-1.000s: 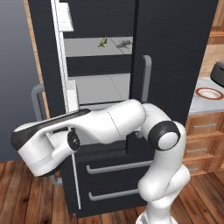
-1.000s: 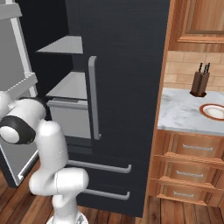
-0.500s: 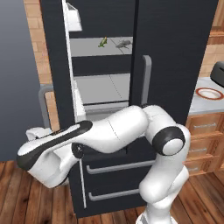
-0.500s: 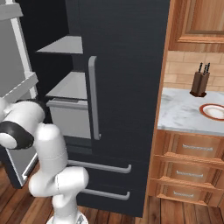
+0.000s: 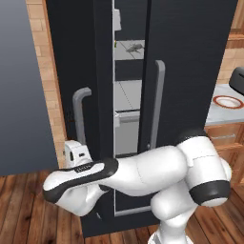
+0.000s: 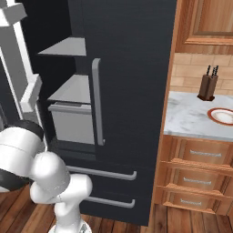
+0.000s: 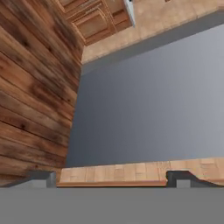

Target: Place the fish on the counter behind the older fish on the same shelf of the fridge to maintain FIFO order. Close the fridge door when finished.

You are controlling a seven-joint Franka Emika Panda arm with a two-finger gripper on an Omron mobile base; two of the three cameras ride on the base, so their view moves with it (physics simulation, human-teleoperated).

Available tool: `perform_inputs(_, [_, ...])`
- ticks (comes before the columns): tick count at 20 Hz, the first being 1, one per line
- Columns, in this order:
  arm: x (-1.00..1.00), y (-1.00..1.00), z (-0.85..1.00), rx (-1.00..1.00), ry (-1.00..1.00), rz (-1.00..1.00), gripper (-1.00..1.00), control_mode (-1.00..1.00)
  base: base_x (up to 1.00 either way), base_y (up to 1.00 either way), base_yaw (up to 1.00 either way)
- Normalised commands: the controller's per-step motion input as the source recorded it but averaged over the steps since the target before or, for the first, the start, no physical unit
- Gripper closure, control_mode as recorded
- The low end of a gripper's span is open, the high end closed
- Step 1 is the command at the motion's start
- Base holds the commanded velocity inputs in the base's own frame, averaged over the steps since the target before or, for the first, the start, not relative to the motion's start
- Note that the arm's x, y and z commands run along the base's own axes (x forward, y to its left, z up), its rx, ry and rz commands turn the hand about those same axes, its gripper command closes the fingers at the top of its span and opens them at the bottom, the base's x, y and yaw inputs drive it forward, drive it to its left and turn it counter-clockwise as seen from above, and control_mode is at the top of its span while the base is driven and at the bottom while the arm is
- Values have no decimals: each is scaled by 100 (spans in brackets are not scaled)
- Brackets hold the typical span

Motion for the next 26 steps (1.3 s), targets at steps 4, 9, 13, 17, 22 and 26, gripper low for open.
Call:
perform_inputs(4, [-1,-52,0,0,-5,-55,-100,-100,0,0,0])
perform_inputs(9, [0,-44,5,0,-2,-53,-100,-100,0,0,0])
perform_inputs(13, [1,-40,7,0,0,-49,-100,-100,0,0,0])
perform_inputs(17, [15,-24,10,0,0,-40,-100,-100,0,0,0])
perform_inputs(22, [39,-3,16,0,0,-26,-100,-100,0,0,0])
perform_inputs(26, [56,0,9,0,0,-20,-100,-100,0,0,0])
